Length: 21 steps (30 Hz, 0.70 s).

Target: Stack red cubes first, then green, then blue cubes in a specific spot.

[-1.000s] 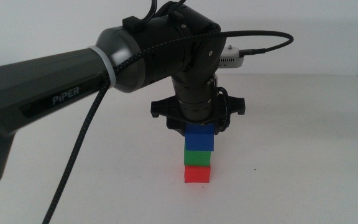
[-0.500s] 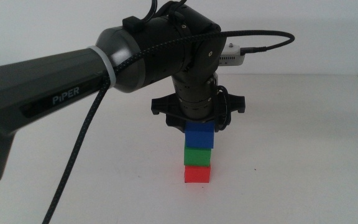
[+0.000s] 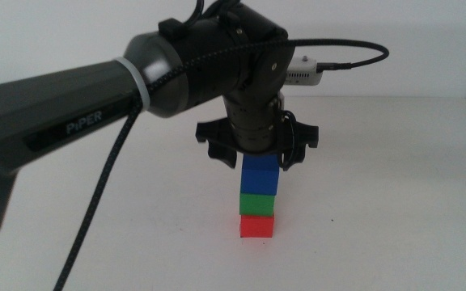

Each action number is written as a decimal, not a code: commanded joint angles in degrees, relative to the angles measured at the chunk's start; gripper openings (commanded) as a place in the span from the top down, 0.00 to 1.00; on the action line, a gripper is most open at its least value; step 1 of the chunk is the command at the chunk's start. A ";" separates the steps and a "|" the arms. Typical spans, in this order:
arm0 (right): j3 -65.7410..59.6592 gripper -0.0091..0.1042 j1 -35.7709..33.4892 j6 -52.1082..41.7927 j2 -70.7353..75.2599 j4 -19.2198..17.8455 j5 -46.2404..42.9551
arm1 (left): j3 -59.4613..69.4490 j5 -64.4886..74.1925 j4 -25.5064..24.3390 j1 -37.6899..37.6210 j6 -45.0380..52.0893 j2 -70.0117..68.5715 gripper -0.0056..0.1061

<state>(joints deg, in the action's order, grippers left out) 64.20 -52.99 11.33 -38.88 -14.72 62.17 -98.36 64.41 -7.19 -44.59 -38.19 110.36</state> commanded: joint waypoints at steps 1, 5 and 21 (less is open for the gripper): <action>-0.12 0.15 -0.12 -0.68 0.21 -0.35 -0.53 | -1.76 1.79 -1.24 0.04 2.61 -2.18 0.19; -0.12 0.15 -0.12 -0.68 0.21 -0.35 -0.53 | -4.64 5.55 -5.05 -0.06 2.85 -6.73 0.16; -0.12 0.15 -0.12 -0.68 0.21 -0.35 -0.53 | 10.19 5.55 -13.01 7.79 16.82 -43.11 0.13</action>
<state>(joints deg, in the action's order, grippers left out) 64.20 -52.99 11.33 -38.88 -14.72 62.17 -90.09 69.67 -19.78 -38.65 -23.44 70.80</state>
